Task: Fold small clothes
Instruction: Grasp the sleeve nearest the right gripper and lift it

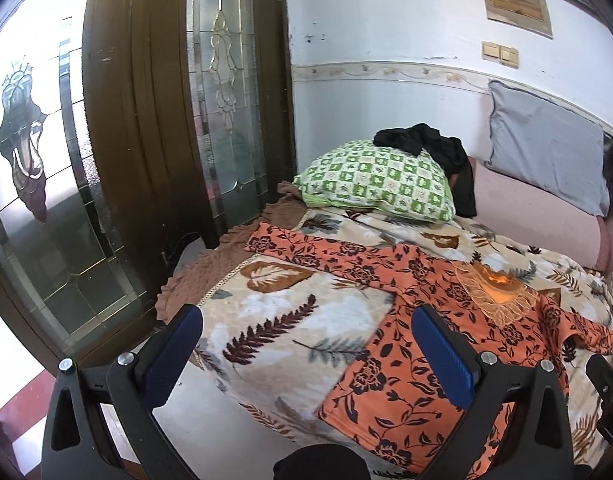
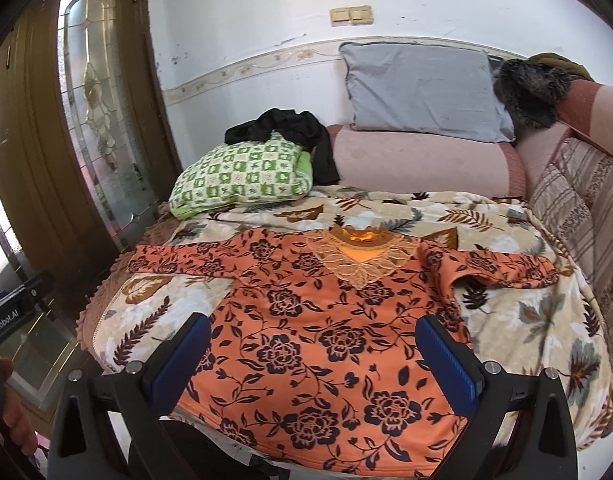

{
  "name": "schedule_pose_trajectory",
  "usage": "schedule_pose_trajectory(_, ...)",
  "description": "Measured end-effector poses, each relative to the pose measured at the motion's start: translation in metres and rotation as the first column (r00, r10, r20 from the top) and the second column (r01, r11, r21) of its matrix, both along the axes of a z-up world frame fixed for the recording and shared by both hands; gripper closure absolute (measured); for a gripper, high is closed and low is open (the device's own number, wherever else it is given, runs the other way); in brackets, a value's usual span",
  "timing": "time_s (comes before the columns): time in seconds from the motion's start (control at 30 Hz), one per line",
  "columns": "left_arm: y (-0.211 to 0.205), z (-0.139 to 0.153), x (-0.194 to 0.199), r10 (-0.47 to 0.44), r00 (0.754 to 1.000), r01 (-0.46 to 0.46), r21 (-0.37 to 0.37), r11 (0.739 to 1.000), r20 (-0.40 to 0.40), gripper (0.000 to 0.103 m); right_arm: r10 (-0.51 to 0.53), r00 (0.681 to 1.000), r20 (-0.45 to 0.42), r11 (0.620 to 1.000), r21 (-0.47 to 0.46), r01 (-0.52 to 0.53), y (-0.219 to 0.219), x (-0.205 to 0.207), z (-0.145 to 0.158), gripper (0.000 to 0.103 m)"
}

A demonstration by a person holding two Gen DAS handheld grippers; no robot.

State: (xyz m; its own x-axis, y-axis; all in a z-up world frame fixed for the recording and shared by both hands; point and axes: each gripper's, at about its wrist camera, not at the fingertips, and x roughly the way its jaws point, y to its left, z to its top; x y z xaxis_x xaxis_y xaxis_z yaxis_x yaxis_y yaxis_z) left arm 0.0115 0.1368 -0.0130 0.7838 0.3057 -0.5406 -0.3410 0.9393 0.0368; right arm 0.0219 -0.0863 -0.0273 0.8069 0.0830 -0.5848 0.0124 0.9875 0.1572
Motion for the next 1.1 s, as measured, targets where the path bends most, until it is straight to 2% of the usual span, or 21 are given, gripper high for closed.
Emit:
schedule_pose_trajectory(0.3, -0.001, -0.003, 0.006, -0.003, 1.0, 0.003, 0.012, 1.0, -0.014, 0.0, 0.018, 1.0, 0.011, 1.0, 0.0, -0.018, 0.01, 0.007, 0.002, 0.0)
schedule_pose_trajectory(0.4, -0.014, -0.013, 0.02, -0.047, 0.997, 0.046, -0.008, 0.999, -0.055, 0.0, 0.011, 1.0, 0.005, 1.0, 0.004, -0.011, 0.004, 0.008, -0.002, 0.0)
schedule_pose_trajectory(0.47, -0.028, -0.027, 0.037, -0.108, 0.987, 0.103, -0.049, 0.993, -0.116, 0.0, 0.001, 1.0, -0.005, 1.0, 0.0, -0.001, -0.007, 0.01, -0.009, 0.0)
schedule_pose_trajectory(0.57, -0.057, -0.056, 0.061, -0.194, 0.958, 0.181, -0.08, 0.98, -0.21, 0.0, -0.038, 0.999, -0.028, 0.999, 0.021, 0.039, -0.04, 0.011, -0.022, 0.0)
schedule_pose_trajectory(0.67, -0.091, -0.083, 0.082, -0.255, 0.929, 0.242, -0.081, 0.967, -0.269, 0.0, -0.125, 0.991, -0.051, 0.992, 0.022, 0.127, -0.082, 0.009, -0.038, 0.0)
schedule_pose_trajectory(0.83, -0.144, -0.109, 0.124, -0.329, 0.894, 0.317, -0.09, 0.944, -0.304, 0.0, -0.233, 0.967, -0.1, 0.961, 0.126, 0.245, -0.166, 0.013, -0.063, 0.0)
schedule_pose_trajectory(0.97, -0.17, -0.122, 0.163, -0.348, 0.89, 0.336, -0.091, 0.937, -0.296, 0.0, -0.268, 0.956, -0.117, 0.93, 0.227, 0.289, -0.219, 0.028, -0.084, 0.0)
schedule_pose_trajectory(1.1, -0.196, -0.141, 0.205, -0.355, 0.896, 0.341, -0.096, 0.935, -0.266, 0.0, -0.303, 0.939, -0.161, 0.873, 0.348, 0.341, -0.274, 0.061, -0.115, 0.0)
